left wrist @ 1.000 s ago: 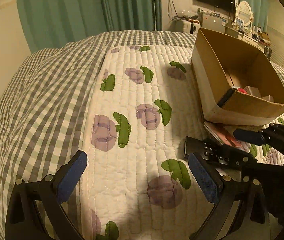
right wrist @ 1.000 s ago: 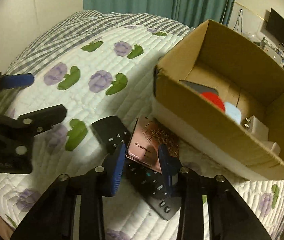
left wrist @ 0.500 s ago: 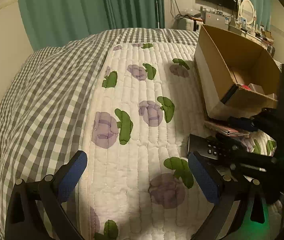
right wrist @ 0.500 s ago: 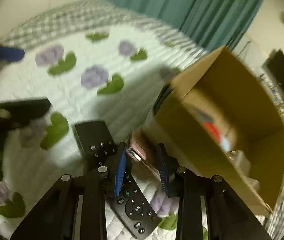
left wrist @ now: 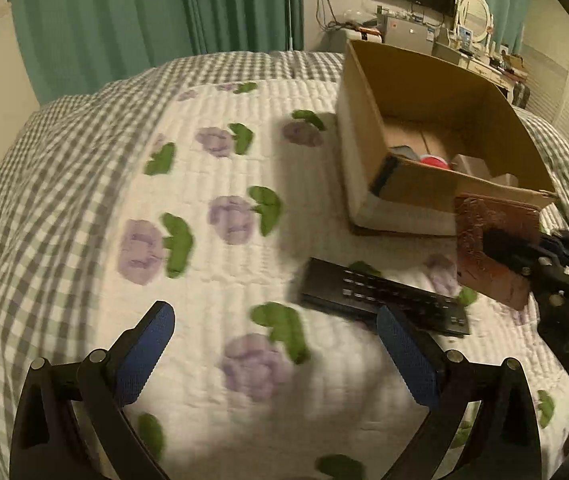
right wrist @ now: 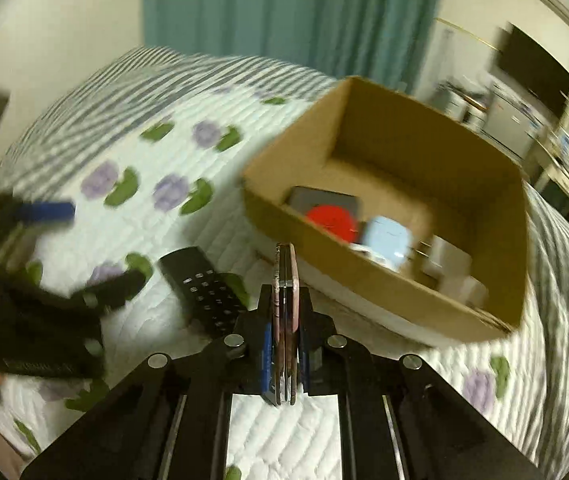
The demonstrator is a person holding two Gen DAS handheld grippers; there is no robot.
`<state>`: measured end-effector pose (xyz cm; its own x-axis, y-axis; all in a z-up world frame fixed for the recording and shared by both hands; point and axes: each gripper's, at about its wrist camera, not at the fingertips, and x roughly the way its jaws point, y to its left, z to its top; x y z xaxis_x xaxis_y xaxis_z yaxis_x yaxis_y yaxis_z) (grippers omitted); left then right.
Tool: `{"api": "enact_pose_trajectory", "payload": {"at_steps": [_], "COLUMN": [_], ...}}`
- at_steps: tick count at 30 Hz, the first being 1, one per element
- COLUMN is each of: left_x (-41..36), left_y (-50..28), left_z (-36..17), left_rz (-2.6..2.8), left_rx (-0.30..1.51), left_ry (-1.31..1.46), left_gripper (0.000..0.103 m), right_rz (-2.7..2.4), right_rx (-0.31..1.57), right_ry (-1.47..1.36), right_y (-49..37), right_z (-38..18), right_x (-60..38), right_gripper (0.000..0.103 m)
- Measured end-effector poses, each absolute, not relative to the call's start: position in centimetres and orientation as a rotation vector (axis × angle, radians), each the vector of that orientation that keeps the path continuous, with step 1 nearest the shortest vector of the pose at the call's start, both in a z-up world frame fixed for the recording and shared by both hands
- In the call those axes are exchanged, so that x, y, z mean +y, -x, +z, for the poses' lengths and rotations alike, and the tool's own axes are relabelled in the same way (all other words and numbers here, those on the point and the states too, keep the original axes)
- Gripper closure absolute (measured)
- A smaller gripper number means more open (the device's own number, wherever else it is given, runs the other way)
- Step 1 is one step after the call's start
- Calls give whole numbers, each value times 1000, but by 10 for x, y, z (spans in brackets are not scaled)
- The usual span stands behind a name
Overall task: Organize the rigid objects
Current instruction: 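Grasp the black remote by its end with the left tool, then lower the remote and pink card case into the box and release both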
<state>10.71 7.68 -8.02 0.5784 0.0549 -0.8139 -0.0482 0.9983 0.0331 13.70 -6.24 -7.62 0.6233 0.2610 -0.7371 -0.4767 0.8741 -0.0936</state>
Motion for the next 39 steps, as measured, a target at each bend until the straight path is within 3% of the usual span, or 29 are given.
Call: {"api": "enact_pose_trajectory", "payload": {"at_steps": [7,15,17,19,20,23,29,39], "left_x": [51,24,25,26,25,23,29,19], "left_y": [-118,-157,-166,-171,-171,-164,-135,-82], "left_z": [-103,-127,-134,-138,-137,-131,-103,-42], "left_rz": [3,32,63,70,65,50,90,33], "left_rx": [1077,1135,1142,1148,1147,1145,1103,1000], "left_ry": [183,292,330,359,373,370,305,122], "left_gripper": [2,18,39,48,60,73,83,84], "right_rz": [249,217,221,227,232,244,258,275], "right_rx": [800,813,813,814,815,819,814,755], "right_ry": [183,7,1,-3,-8,-10,-13,12], "right_y": [-117,-128,-130,-131,-131,-131,-124,-98], "right_z": [-79,-86,-88,-90,-92,-95,-90,-46], "right_x": [-115,-169,-172,-169,-169,-167,-164,-158], "right_gripper": [94,94,94,94,94,94,94,94]}}
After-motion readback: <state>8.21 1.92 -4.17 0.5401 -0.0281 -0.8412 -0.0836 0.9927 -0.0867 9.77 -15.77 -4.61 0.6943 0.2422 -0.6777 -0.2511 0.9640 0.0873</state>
